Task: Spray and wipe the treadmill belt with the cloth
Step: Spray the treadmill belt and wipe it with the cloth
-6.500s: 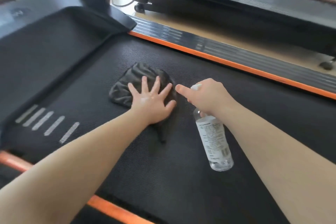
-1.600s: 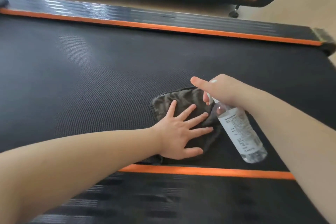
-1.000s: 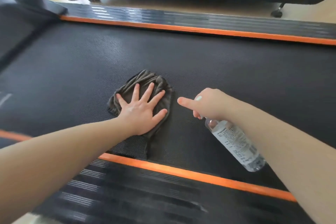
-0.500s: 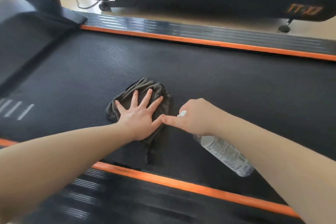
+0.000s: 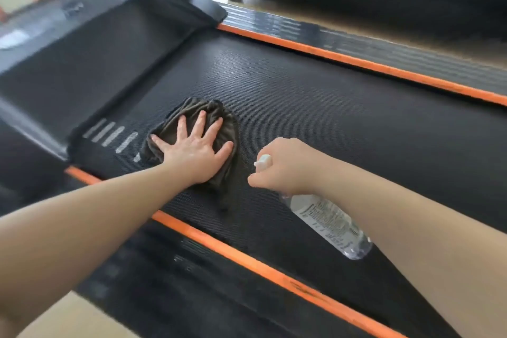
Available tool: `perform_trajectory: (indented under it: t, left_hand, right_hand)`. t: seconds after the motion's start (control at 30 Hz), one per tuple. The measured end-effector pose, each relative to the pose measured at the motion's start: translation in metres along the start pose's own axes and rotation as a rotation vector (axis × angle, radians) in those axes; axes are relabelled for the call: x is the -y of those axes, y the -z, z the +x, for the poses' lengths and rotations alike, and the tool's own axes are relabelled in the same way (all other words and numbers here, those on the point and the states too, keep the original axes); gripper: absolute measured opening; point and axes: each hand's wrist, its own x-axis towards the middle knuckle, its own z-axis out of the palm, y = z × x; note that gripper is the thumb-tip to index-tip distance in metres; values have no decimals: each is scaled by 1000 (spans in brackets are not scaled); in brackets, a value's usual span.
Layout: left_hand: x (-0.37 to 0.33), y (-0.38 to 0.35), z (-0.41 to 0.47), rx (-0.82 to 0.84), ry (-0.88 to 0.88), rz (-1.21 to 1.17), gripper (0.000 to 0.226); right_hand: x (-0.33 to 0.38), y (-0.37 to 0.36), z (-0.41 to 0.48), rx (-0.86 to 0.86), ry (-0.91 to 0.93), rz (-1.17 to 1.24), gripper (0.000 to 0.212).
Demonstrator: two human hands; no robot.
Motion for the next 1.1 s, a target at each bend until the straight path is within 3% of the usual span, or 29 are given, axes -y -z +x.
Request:
perform_trajectory:
  t: [0.07, 0.2, 0.33, 0.4, 0.57, 0.7, 0.8, 0.93, 1.1]
  left_hand:
    - [33, 6, 11, 2, 95, -18, 74]
    - [93, 14, 20, -41, 310, -90, 79]
    - [78, 14, 16, -32, 420, -109, 75]
    - [51, 11, 5, -2, 358, -64, 73]
    - [-8, -15, -47, 29, -43, 26, 78]
    - [10, -13, -46, 10, -90, 28, 78]
    - [48, -2, -32, -4, 94, -15, 77]
    - [108, 16, -17, 8, 439, -129, 81]
    - [97, 12, -17, 5, 492, -64, 81]
  right_hand:
    - [19, -3, 19, -5, -9, 26, 29]
    - [52, -5, 44, -134, 88, 156, 39]
    - [59, -8, 47, -303, 235, 320, 44]
    - [57, -13, 42, -322, 294, 366, 41]
    - [42, -11, 18, -258, 396, 387, 20]
    - [32, -10, 7, -183, 293, 364, 19]
    - [32, -4, 3, -26, 241, 432, 9]
    - [35, -6, 1, 69, 289, 511, 16]
    - [42, -12, 3, 134, 348, 444, 7]
